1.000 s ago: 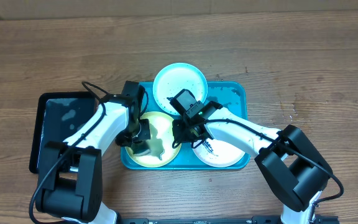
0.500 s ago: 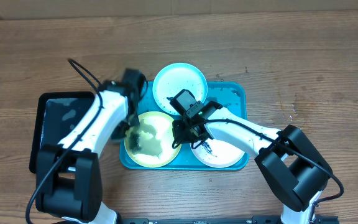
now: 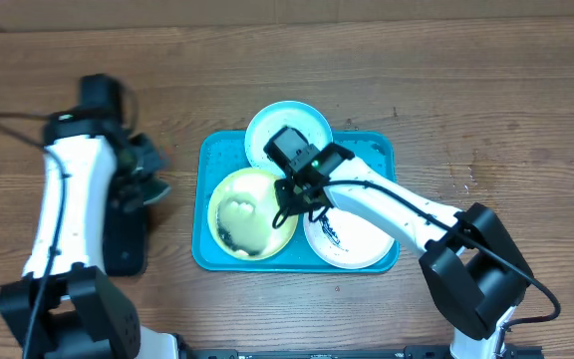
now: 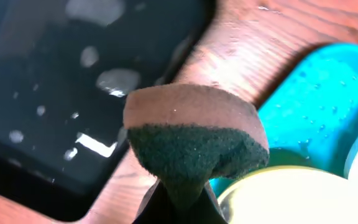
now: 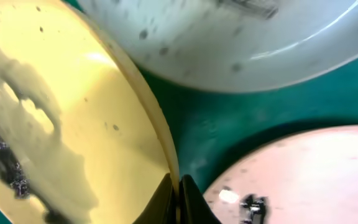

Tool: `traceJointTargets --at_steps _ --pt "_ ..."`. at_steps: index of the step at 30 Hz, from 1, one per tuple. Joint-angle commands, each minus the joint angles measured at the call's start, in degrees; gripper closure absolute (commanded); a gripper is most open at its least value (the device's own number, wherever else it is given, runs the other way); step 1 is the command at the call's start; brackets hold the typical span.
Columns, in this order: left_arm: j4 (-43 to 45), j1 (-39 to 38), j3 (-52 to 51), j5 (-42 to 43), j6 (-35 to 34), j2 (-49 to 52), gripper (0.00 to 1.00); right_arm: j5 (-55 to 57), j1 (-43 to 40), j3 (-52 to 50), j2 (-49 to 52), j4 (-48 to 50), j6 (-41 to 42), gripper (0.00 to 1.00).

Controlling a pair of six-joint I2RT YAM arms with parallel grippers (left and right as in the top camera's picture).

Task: Clean dirty plates on tray and stack at the side
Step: 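Lift the sponge off the plate and move left gripper to the black tray, then lift the yellow plate off the teal tray with the right gripper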

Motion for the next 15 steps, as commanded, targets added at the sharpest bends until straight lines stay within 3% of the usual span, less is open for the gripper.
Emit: traceJointTargets --at_steps 1,9,15 --pt "-0.9 6.1 -0.2 6.8 4.0 -0.6 0.96 10.8 0.2 8.3 -2.7 -4.3 -4.8 0.96" --pt "2.4 10.6 -3.2 7.0 4.5 -0.6 0.96 27.5 4.1 22.0 -2.7 -13.3 -12.9 0.96" --pt "3.2 11.0 -3.2 6.5 4.5 -0.6 0.96 49.3 12.0 24.4 -2.7 -14.5 -20.8 0.96"
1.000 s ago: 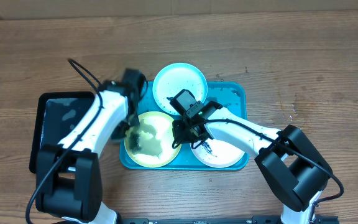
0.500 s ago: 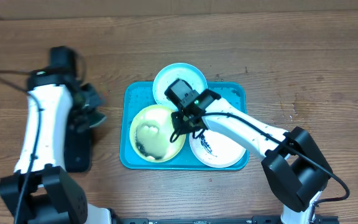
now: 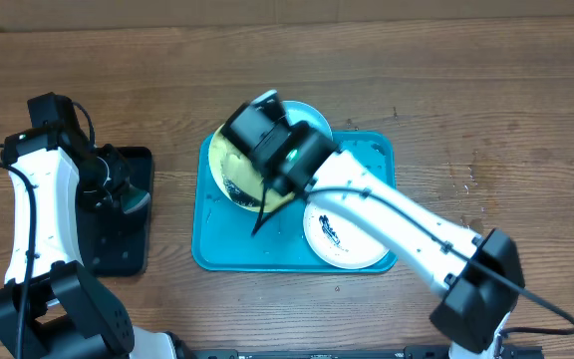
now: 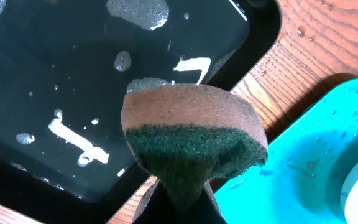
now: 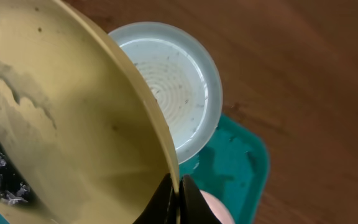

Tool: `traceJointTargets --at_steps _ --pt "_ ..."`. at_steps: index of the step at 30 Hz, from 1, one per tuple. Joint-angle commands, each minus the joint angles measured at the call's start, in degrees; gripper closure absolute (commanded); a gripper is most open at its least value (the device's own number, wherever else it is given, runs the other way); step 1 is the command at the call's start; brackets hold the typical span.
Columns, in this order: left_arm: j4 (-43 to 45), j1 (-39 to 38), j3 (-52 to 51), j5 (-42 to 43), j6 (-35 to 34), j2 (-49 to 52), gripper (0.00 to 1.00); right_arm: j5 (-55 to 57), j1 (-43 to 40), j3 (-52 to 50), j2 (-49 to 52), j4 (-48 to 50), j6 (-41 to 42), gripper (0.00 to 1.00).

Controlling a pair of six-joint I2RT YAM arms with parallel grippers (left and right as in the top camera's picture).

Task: Clean dirty plates on tray and stack at the side
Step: 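Lift the yellow plate off the teal tray with the right gripper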

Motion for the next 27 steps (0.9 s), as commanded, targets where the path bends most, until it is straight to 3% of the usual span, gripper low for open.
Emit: traceJointTargets --at_steps 1,9,20,27 --pt "0.3 0.7 -0.2 0.6 1.5 -0.6 0.96 21.2 5.8 1.8 -2.3 -0.2 -7.1 0.96" --pt "0.2 1.0 -0.2 0.6 1.6 -0.6 0.96 35.5 12.9 1.8 -2.3 -0.2 -13.1 0.96" --pt "0.2 1.0 -0.2 0.7 1.6 -0.6 0.96 36.9 14.5 1.8 -2.3 1.6 -14.3 0.96" --pt "0.2 1.0 -0.2 0.8 1.6 -0.6 0.96 40.2 15.9 1.8 -2.3 1.7 -24.2 0.96"
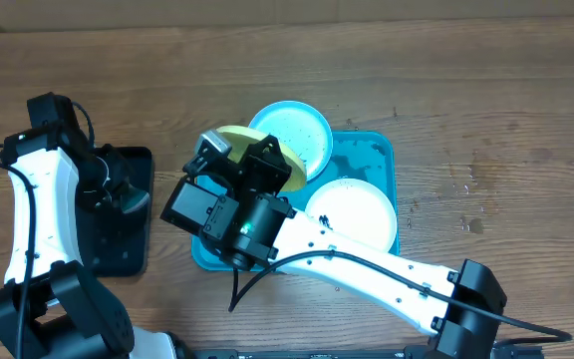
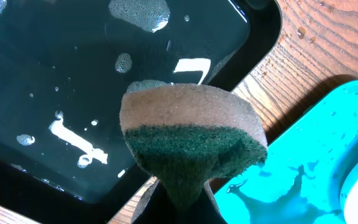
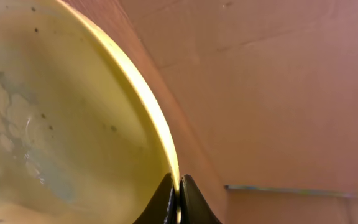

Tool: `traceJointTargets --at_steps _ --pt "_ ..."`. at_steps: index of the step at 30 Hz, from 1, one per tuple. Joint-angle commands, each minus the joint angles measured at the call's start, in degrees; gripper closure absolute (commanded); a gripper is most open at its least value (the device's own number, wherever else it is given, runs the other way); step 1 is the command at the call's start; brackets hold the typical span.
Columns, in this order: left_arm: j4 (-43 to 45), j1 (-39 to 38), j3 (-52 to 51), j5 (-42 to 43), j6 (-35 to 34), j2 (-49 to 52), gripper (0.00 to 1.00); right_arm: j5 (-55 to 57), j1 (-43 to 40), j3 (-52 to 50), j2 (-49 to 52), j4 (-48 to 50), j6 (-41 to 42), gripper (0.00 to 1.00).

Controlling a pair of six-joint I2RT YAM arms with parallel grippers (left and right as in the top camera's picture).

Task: Clean dirty plates on tray and stack at the side
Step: 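Lift the yellow plate off the teal tray with the right gripper, then carry the yellow plate right and set it on the table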

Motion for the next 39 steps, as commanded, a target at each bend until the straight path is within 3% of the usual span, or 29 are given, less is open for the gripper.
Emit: traceJointTargets --at_steps 1,8,14,16,19,23,28,33,39 --pt "0.0 0.6 -0.2 0.8 1.5 -0.6 0.96 4.4 1.2 1.7 -2.1 0.6 -4.5 0.96" --pt "0.0 0.6 -0.2 0.8 1.5 -0.6 0.96 6.4 2.1 1.7 -2.1 0.7 -4.1 0.96" --pt "0.0 0.6 -0.2 0.9 1.5 -0.6 0.96 -26.0 -1.0 1.3 -1.8 0.7 0.7 0.96" --pt "-0.2 0.6 -0.2 0.9 1.5 -0.6 0.96 -25.3 -2.3 1.4 -1.9 -0.8 3.5 0.96" --pt "-0.2 0.6 -0.2 1.2 1.5 -0.6 0.96 -26.4 -2.4 1.4 -3.2 -0.2 15.6 0.96" --pt "-0.1 0.6 -0.2 1.2 1.5 -0.6 0.96 -32.5 -3.7 1.4 -3.3 0.1 11.7 0.96" --pt "-0.6 0.6 -0.2 1.2 1.5 -0.6 0.96 -38.5 -7.3 1.6 -5.9 -2.9 19.4 0.97" --pt "-0.7 0.6 -0.2 1.3 1.5 -0.6 0.96 -42.9 -16.2 1.6 -9.5 -2.1 22.9 0.96" --pt "-0.7 0.6 -0.2 1.2 1.5 -0.6 0.96 -56.7 -36.5 1.5 -14.3 -3.0 24.5 0.96"
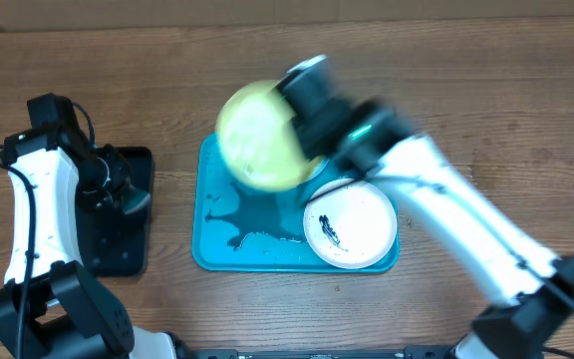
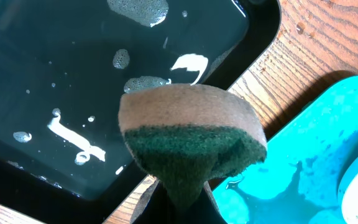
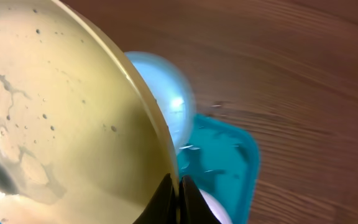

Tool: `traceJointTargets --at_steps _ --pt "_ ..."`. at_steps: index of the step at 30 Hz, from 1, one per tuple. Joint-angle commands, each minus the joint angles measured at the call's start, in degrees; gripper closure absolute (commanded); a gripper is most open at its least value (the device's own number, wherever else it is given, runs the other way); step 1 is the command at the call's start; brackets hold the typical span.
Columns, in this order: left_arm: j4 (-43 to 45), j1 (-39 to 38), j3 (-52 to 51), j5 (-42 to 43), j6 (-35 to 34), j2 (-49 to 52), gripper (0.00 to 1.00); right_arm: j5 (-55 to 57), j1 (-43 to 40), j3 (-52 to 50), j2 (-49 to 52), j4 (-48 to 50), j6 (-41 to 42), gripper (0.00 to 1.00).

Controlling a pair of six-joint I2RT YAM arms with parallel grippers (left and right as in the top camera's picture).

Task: Clean dirty plates on tray and stack at the side
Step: 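Carry the yellow plate right and set it on the table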

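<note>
My right gripper (image 3: 179,188) is shut on the rim of the yellow plate (image 3: 61,124) and holds it tilted in the air. In the overhead view the yellow plate (image 1: 259,150) hangs over the blue tray's (image 1: 377,150) far left corner. Its face is wet, with grey streaks and small specks. A light blue plate (image 3: 168,99) lies partly behind it. A white plate (image 1: 352,224) with dark marks sits at the tray's front right. My left gripper (image 2: 179,200) is shut on a brown and green sponge (image 2: 191,134) above the black basin (image 2: 73,74).
The black basin (image 1: 118,249) of soapy water stands left of the tray. A puddle of spilled liquid (image 1: 252,227) lies on the blue tray (image 2: 316,149) floor at its left half. Bare wooden table surrounds the tray on the far and right sides.
My right arm, which lay across the tray's left front, now reaches in from the right. The yellow plate is still raised, now over the tray's far left. The left gripper has barely moved.
My right gripper was shut on the yellow plate's rim as it lay dirty in the tray, the sponge hanging near the tray. Then the plate was lifted and tilted and the sponge was over the basin. By now liquid lies on the tray floor and the plate shows less black dirt.
</note>
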Motion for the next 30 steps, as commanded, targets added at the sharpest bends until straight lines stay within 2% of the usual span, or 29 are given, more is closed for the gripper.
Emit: traceJointTargets --at_steps 1,9,16,22,30 --pt "-0.2 0.6 -0.2 0.6 1.6 -0.6 0.96 -8.8 -11.6 1.5 -4.3 -1.3 2.4 0.96" --pt "0.1 0.6 -0.2 0.6 1.6 -0.6 0.96 -16.9 -39.4 -2.2 -3.6 -3.8 2.4 0.96" --pt "0.5 0.6 -0.2 0.6 1.5 -0.6 0.96 -17.7 -54.6 -12.3 -3.0 -0.7 2.5 0.96" --pt "0.7 0.5 -0.2 0.6 1.6 -0.6 0.96 -24.7 -58.8 -23.8 -3.0 8.1 2.5 0.96" --pt "0.6 0.6 -0.2 0.6 1.6 -0.6 0.96 -24.9 -58.7 -35.5 -3.0 17.7 7.5 0.96"
